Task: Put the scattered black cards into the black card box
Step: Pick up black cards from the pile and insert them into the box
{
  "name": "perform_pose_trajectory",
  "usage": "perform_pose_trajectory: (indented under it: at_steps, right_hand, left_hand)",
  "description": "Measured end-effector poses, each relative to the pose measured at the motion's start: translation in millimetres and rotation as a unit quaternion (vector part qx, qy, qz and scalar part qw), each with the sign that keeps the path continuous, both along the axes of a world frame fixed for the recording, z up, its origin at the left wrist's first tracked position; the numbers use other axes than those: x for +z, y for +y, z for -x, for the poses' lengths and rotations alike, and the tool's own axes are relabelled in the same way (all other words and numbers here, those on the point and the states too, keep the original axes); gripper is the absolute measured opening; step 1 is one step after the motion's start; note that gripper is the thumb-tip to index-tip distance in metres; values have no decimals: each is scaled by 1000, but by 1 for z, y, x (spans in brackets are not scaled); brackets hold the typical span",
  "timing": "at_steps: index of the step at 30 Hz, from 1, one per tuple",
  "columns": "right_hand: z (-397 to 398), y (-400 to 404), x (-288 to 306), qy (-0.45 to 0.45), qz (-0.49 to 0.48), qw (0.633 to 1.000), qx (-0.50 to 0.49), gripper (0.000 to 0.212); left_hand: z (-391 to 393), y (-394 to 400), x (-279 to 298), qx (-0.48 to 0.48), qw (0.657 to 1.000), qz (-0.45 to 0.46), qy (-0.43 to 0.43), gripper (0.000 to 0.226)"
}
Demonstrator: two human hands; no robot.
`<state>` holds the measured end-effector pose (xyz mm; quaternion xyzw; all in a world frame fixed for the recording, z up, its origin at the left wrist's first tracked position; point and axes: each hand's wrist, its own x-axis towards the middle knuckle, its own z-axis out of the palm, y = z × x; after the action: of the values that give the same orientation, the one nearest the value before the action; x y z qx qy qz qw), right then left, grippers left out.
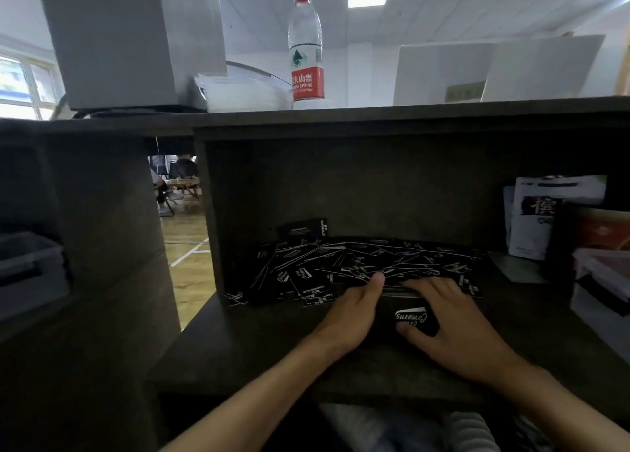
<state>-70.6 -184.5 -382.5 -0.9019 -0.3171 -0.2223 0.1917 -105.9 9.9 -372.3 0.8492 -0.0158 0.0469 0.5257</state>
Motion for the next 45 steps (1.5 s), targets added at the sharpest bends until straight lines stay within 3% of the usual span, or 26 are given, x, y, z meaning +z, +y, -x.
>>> perform_pose_trajectory:
  at_steps: [4, 6, 8, 9, 11, 13, 15, 20, 26, 31, 35, 37, 39, 41, 45]
  right_hand:
    - [5, 0, 3, 8, -8, 1000, -5, 71]
    - [7, 0, 4, 8, -8, 1000, -10, 75]
    - [7, 0, 4, 8, 2, 1000, -16, 76]
    - [7, 0, 4, 8, 9, 1000, -19, 77]
    - [7, 1, 4, 8, 18, 999, -26, 77]
    - [6, 2, 4, 10, 20, 999, -30, 78]
    - [4, 3, 3, 8, 15, 999, -27, 78]
    - [3, 6, 3, 12, 24, 999, -27, 74]
    - [1, 8, 0, 8, 30, 999, -27, 79]
    - [-2, 9, -2, 12, 42, 999, -4, 80]
    - [-3, 9, -2, 6, 45, 999, 4, 80]
    - [-3, 9, -2, 11, 41, 999, 10, 80]
    - [-2, 9, -2, 19, 34, 999, 19, 80]
    - [-2, 7, -1, 15, 34, 999, 22, 78]
    - [2, 6, 0, 10, 22, 999, 20, 75]
  left_hand:
    - [3, 5, 3, 2, 1000, -22, -21, 50]
    - [0, 23, 3, 62, 990, -106, -62, 47]
    - [-14, 64, 9, 186, 932, -276, -142, 39]
    - [-19, 88, 14, 242, 897, -342, -140, 42]
    - [-27, 129, 18, 308, 866, -392, -40, 59]
    - [-32, 149, 12, 299, 870, -385, 74, 78]
    - [-39, 146, -1, 277, 878, -375, 106, 82]
    - [-38, 116, -9, 226, 876, -422, 62, 76]
    - [-33, 80, -13, 188, 878, -437, 50, 86]
    - [-40, 38, -9, 174, 878, -446, 28, 65]
    - [-55, 35, 17, 290, 884, -367, -14, 55]
    - [-69, 38, 28, 356, 873, -334, 9, 71]
    - [-81, 36, 28, 361, 870, -329, 72, 90]
    - [-87, 35, 17, 366, 866, -331, 84, 94]
    - [-82, 51, 6, 360, 896, -260, 3, 63]
